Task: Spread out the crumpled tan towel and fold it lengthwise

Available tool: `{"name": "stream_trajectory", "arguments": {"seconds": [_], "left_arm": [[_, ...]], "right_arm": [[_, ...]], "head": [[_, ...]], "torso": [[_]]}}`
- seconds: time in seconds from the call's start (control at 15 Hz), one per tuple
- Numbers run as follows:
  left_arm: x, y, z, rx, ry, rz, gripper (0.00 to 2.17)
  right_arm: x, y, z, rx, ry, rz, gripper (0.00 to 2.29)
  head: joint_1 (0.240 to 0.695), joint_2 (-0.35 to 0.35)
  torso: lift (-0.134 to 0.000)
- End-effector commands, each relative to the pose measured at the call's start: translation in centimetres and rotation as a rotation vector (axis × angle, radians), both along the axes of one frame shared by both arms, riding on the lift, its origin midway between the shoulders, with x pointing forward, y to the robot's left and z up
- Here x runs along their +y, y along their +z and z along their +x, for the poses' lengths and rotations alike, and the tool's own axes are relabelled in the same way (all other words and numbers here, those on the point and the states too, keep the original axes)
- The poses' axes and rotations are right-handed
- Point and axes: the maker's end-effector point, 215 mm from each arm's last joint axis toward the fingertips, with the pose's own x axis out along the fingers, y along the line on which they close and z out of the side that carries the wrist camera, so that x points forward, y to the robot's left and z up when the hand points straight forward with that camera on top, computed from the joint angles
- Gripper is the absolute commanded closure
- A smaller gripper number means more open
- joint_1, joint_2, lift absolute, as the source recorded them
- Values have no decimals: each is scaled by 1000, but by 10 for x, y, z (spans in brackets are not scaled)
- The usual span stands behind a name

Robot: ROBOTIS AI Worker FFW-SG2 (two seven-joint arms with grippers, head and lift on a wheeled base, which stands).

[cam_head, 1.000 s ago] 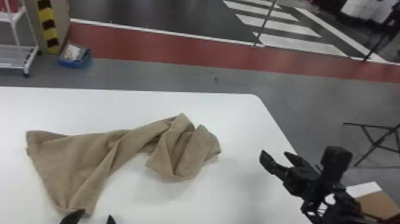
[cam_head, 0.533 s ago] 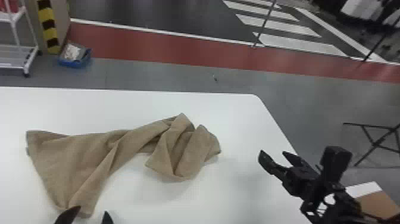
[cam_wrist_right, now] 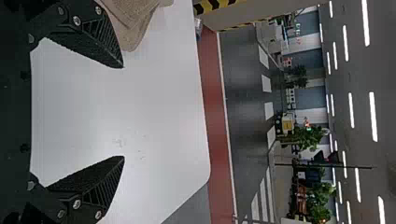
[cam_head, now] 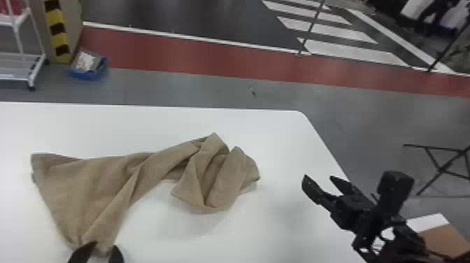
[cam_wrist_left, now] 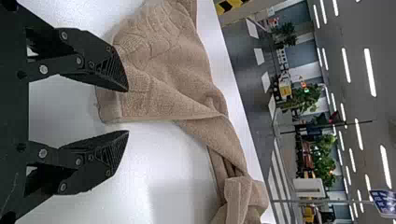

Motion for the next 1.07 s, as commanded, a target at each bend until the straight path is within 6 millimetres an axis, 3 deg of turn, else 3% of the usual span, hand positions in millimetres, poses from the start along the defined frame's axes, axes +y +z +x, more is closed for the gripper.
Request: {"name": "stream_trajectory", "arguments": {"seconds": [0.0,0.2,0.47,0.67,0.8,0.93,1.0], "left_arm": [[-1,2,1,-5,1,-2,819],[-2,3,0,-5,2,-5,1379],[-7,28,-1,-71,-6,-58,1382],[-8,61,-1,-134,1,-101,1382],[-6,70,-6,-153,10,-94,1382],[-3,75,-7,-173,22,-98,1382],[-2,75,-7,-172,25,-95,1382]], "right_arm": [[2,2,0,-5,2,7,215],[3,4,-2,-11,5,10,215],[30,15,3,-34,56,25,211],[82,30,32,-87,226,87,211],[93,17,54,-67,250,62,218],[108,11,78,-108,324,101,407],[121,9,81,-110,359,114,410]], "head": [[695,-350],[695,-350],[695,-350],[695,-350],[695,-350],[695,-316],[695,-304]], "torso": [[-125],[-125],[-125],[-125],[-125],[-125],[-125]]}}
